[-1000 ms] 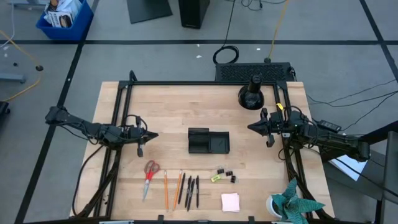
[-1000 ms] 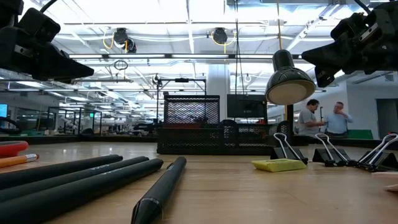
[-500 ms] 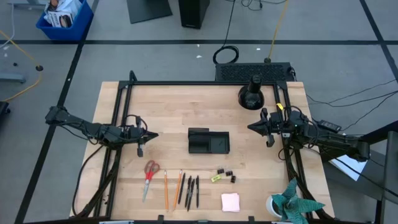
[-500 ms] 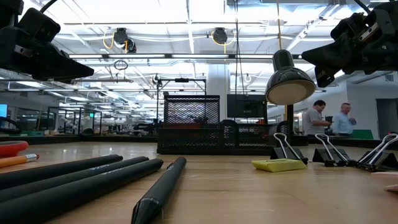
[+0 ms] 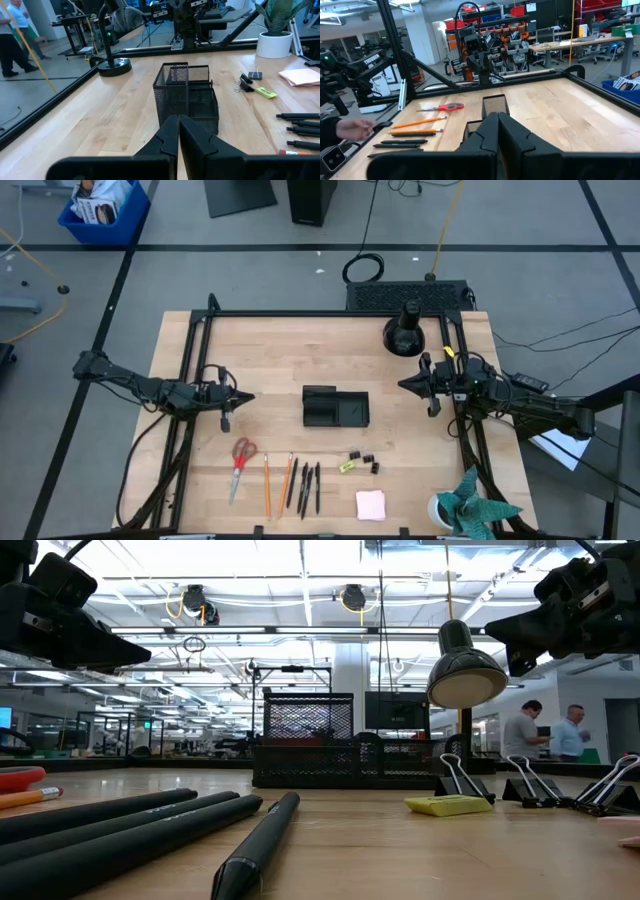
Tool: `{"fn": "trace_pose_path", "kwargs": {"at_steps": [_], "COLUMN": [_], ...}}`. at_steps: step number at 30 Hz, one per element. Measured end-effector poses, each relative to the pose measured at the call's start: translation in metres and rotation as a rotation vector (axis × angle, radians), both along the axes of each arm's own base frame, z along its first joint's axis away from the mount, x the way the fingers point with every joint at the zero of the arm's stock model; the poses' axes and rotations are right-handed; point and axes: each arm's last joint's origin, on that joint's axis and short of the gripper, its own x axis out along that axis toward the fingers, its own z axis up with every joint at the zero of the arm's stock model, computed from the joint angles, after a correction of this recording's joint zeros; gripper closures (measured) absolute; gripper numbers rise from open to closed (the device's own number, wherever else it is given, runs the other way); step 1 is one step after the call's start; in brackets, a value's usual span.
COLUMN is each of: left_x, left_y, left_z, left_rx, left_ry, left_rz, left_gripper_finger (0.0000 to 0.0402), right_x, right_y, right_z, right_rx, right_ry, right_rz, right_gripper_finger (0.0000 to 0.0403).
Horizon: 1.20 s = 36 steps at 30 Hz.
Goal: Pick and place office supplies into organizer
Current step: Put the yellow pencil into the black desk organizer
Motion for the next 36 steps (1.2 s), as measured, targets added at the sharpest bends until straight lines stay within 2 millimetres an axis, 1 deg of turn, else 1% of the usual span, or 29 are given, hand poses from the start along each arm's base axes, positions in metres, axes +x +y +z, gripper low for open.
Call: {"fn": "trace_pose_path", "kwargs": {"at_steps": [9, 12, 16, 23, 31, 36], "left_x": [0.0, 0.001, 0.001, 0.001, 0.001, 0.001], "left_y": [0.0, 0.0, 0.0, 0.0, -0.001, -0.001], "left_z": [0.0, 0.007, 0.012, 0.013, 0.019, 0.022], "left_rx": [-0.016, -0.081, -0.092, -0.095, -0.256, -0.265], "left_ry": [-0.007, -0.077, -0.131, -0.14, -0.212, -0.241], "left_rz": [0.002, 0.007, 0.005, 0.005, -0.005, -0.006], "left_gripper_finger": [0.038, 0.038, 0.038, 0.038, 0.038, 0.038], "right_x": [0.0, 0.0, 0.0, 0.0, 0.0, 0.0], "right_y": [0.0, 0.0, 0.0, 0.0, 0.0, 0.0], "right_z": [0.0, 0.0, 0.0, 0.0, 0.0, 0.0], "right_rx": [0.0, 0.0, 0.0, 0.0, 0.0, -0.003], "right_ry": [0.0, 0.0, 0.0, 0.0, 0.0, 0.0], "right_rz": [0.001, 0.001, 0.001, 0.001, 0.001, 0.001], "right_gripper_finger": [0.0403, 0.0403, 0.0403, 0.0403, 0.0403, 0.0403]}}
